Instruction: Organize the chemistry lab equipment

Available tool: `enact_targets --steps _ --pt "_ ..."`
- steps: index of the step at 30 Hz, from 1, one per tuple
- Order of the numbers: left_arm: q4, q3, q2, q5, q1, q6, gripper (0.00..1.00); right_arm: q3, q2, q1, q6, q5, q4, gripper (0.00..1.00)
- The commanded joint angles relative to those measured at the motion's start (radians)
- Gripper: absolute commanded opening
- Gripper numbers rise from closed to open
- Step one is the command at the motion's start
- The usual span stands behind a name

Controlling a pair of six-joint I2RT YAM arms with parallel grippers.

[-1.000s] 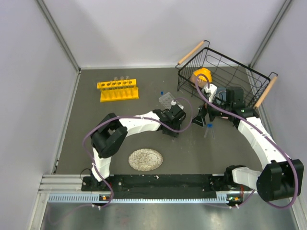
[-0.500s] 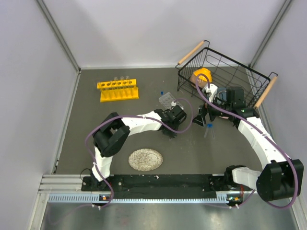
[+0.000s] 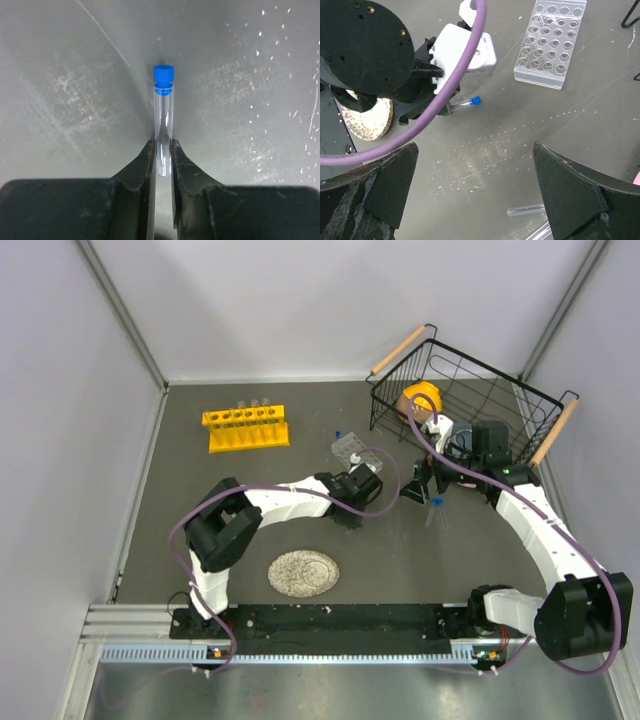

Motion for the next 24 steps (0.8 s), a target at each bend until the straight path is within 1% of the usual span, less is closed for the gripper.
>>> enact_targets --steps 1,5,6,7,9,10,12,15,16,18,19,20,22,23,24 --pt "0.076 -0.069 -0.116 -0.031 -0.003 -0.001 0.0 0.028 -0.008 -0.001 -0.005 -0.043 0.032 0.99" --pt "0.168 -0.161 -0.224 -0.015 -0.003 -0.012 0.0 0.028 -0.01 -0.001 -0.005 -0.049 0.032 0.99" --pt "0.192 -0.209 -0.247 -0.007 -0.003 -0.012 0.0 0.028 -0.01 0.001 -0.003 -0.051 0.032 0.99" --pt "0.258 -0.237 -0.272 0.008 -0.004 -0.01 0.0 0.026 -0.01 0.001 -0.005 -0.054 0.033 0.99" --pt "0.318 -0.317 -0.344 0.018 -0.004 -0.006 0.0 0.026 -0.008 -0.001 -0.005 -0.062 0.033 0.99" --pt "0.381 -0.342 -0.367 0.027 -0.004 -0.003 0.0 0.026 -0.008 -0.001 -0.003 -0.072 0.033 0.99" --pt "0.435 -0.403 -0.433 0.039 -0.004 0.013 0.0 0.023 -0.004 0.001 0.002 -0.095 0.033 0.99" --pt "0.545 -0.466 -0.507 0.081 -0.006 0.046 0.0 0.018 0.018 -0.001 0.017 -0.181 0.033 0.99" --pt "0.568 -0.48 -0.524 0.097 -0.006 0.057 0.0 0.017 0.025 0.001 0.025 -0.245 0.033 0.99" --pt "0.653 -0.52 -0.567 0.145 -0.006 0.088 0.0 0.017 0.055 0.003 0.055 -0.32 0.035 0.99" --pt "0.679 -0.53 -0.579 0.153 -0.009 0.098 0.0 0.018 0.087 0.003 0.072 -0.391 0.041 0.99" --pt "0.715 -0.538 -0.597 0.189 -0.011 0.109 0.0 0.02 0.102 0.004 0.113 -0.423 0.048 0.99" --pt "0.745 -0.55 -0.611 0.214 -0.012 0.135 0.0 0.017 0.143 0.016 0.169 -0.483 0.079 0.99" --pt "0.756 -0.552 -0.611 0.228 -0.012 0.144 0.0 0.014 0.153 0.024 0.217 -0.489 0.113 0.99" --pt "0.772 -0.549 -0.613 0.249 -0.012 0.155 0.0 0.008 0.163 0.033 0.233 -0.49 0.125 0.99"
